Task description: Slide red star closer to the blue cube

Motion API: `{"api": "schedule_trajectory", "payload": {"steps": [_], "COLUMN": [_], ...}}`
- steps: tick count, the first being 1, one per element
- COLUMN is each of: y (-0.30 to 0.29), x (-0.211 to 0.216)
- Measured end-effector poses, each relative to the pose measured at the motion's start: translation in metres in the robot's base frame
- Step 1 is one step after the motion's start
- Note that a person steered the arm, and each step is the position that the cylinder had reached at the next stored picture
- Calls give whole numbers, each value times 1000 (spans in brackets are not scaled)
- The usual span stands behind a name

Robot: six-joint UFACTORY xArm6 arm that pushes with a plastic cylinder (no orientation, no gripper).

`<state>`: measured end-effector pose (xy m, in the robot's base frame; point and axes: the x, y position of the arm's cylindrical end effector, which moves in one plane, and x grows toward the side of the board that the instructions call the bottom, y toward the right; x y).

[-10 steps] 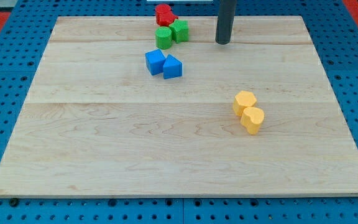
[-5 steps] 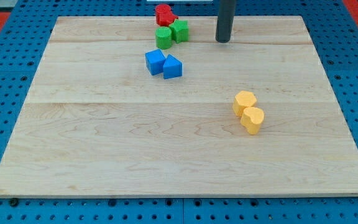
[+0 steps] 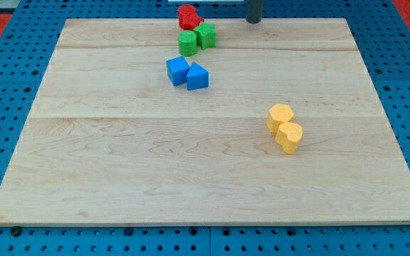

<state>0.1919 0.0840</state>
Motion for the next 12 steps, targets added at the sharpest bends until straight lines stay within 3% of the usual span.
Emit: {"api": "schedule_trajectory", "payload": {"steps": [2,3,4,6,8,10,12], "y": [-165,-179,-168,-243,-317,-312,-235], "x": [1,1,34,88,106,102,64]}}
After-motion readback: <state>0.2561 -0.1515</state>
